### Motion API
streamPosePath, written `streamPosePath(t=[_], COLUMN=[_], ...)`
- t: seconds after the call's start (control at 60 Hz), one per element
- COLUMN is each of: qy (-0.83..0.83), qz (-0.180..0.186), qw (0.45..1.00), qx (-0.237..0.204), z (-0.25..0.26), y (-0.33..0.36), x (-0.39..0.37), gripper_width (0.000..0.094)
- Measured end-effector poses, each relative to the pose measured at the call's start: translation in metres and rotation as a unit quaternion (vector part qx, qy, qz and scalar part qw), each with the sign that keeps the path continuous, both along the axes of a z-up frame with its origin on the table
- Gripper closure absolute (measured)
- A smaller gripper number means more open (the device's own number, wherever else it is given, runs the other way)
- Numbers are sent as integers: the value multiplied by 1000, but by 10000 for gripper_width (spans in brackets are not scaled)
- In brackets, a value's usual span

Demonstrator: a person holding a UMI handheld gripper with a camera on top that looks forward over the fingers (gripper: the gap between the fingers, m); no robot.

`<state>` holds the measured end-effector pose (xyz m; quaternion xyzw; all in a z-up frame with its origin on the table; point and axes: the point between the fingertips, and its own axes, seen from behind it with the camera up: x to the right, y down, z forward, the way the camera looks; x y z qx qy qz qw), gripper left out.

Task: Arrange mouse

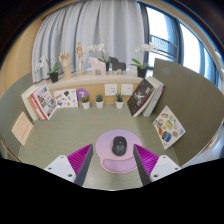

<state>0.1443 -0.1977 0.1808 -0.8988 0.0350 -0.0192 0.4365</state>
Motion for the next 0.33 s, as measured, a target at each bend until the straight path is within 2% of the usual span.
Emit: streamPosePath(t=[0.183,0.333], qy=[-10,-10], qz=[4,9], qw=[999,999], qx=[37,50], z=[49,68], y=[-29,-39], x=[-3,-3], gripper_width=[132,135])
